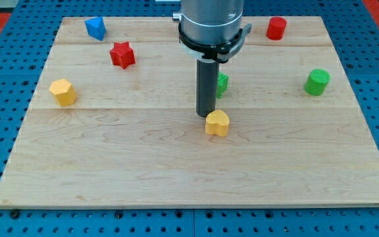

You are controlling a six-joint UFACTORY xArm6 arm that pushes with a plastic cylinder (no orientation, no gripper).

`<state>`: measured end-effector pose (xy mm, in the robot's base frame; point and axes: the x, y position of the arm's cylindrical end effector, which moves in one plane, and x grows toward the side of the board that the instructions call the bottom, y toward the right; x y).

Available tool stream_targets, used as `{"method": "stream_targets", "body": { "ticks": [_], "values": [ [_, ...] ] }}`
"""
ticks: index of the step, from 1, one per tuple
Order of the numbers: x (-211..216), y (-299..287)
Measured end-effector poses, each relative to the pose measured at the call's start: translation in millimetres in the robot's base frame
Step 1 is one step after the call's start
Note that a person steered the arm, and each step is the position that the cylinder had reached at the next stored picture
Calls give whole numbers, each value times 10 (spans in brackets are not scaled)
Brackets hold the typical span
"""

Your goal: Push the yellow heart towards the bottom center

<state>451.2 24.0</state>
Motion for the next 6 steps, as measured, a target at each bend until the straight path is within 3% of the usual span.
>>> {"method": "stream_targets", "body": {
  "ticks": [1,2,4,5,6],
  "values": [
    [-100,554],
    [287,333],
    [648,-1657],
    [437,-1237],
    [601,-1045]
  ]
}}
